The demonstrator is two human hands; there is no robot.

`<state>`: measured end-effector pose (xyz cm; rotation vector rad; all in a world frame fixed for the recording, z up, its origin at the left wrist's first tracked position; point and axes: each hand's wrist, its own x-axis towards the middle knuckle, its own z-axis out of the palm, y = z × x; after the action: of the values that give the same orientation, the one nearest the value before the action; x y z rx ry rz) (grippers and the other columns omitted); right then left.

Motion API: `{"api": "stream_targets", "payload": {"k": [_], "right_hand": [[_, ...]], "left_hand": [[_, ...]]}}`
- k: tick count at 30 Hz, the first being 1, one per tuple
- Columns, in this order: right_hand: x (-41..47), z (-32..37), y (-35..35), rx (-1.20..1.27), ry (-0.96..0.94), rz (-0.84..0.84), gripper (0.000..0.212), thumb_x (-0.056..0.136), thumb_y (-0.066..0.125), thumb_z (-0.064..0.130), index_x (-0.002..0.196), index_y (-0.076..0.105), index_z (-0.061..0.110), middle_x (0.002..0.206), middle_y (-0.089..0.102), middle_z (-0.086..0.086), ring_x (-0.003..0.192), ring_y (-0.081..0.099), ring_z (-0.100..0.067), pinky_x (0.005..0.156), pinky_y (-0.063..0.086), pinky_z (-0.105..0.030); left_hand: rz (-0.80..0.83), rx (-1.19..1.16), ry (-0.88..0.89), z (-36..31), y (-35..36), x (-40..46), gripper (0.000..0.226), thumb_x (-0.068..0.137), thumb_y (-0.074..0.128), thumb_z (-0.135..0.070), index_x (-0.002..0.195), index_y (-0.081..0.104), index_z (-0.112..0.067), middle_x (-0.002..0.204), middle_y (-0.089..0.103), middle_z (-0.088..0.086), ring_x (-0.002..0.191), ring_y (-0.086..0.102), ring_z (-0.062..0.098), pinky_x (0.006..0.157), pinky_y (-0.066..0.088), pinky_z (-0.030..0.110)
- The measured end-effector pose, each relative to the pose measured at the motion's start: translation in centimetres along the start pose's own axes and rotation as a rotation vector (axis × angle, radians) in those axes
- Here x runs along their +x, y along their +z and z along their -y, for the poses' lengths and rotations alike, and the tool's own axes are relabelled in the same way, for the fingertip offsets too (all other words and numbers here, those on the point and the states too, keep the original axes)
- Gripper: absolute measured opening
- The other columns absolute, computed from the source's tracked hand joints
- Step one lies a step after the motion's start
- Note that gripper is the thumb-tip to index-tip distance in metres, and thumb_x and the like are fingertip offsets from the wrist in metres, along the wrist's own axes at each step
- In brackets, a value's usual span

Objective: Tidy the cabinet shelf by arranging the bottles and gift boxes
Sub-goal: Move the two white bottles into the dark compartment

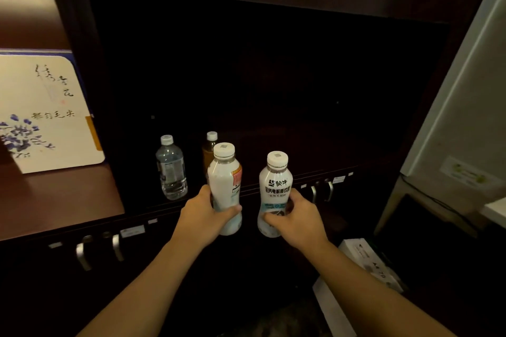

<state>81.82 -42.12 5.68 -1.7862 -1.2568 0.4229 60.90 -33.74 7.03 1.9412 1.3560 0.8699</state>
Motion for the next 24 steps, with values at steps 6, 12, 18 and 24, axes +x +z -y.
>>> {"api": "stream_targets", "payload": {"k": [6,12,18,24], "right_hand": [[4.7,-1.3,-0.2,-0.034,0.036,-0.083,0.054,0.069,0.085,0.034,0.117,0.062,0.024,0.095,0.067,0.019,0.083,0.063,0.007,0.064,0.049,-0.010],[9.3,-2.8,0.4,-0.021,0.048,-0.148,0.056,0.069,0.086,0.032,0.119,0.062,0.024,0.104,0.068,0.017,0.095,0.065,-0.002,0.076,0.053,-0.017],[13.0,-4.6,1.0,-0.034,0.046,-0.134,0.057,0.069,0.087,0.033,0.119,0.062,0.022,0.107,0.069,0.012,0.096,0.065,-0.005,0.078,0.053,-0.020],[16.9,-6.6,1.1,-0.016,0.045,-0.073,0.057,0.070,0.087,0.030,0.120,0.061,0.020,0.108,0.068,0.008,0.096,0.064,-0.009,0.079,0.054,-0.025]], "left_hand": [[0.057,-0.042,0.030,-0.1,3.2,5.9,0.071,0.074,0.080,-0.053,0.130,0.051,-0.019,0.118,0.064,-0.004,0.106,0.063,0.017,0.082,0.050,0.028],[0.084,-0.041,0.034,0.0,5.7,11.2,0.070,0.077,0.080,-0.049,0.132,0.049,-0.017,0.122,0.063,-0.002,0.110,0.061,0.019,0.080,0.047,0.026],[0.101,-0.023,-0.016,0.0,7.6,14.8,0.074,0.072,0.083,-0.050,0.130,0.050,-0.019,0.124,0.064,0.000,0.113,0.062,0.022,0.092,0.054,0.040],[0.084,-0.020,-0.059,-0.4,9.8,17.3,0.068,0.072,0.085,-0.045,0.127,0.052,-0.019,0.122,0.065,0.000,0.111,0.063,0.021,0.088,0.053,0.034]]}}
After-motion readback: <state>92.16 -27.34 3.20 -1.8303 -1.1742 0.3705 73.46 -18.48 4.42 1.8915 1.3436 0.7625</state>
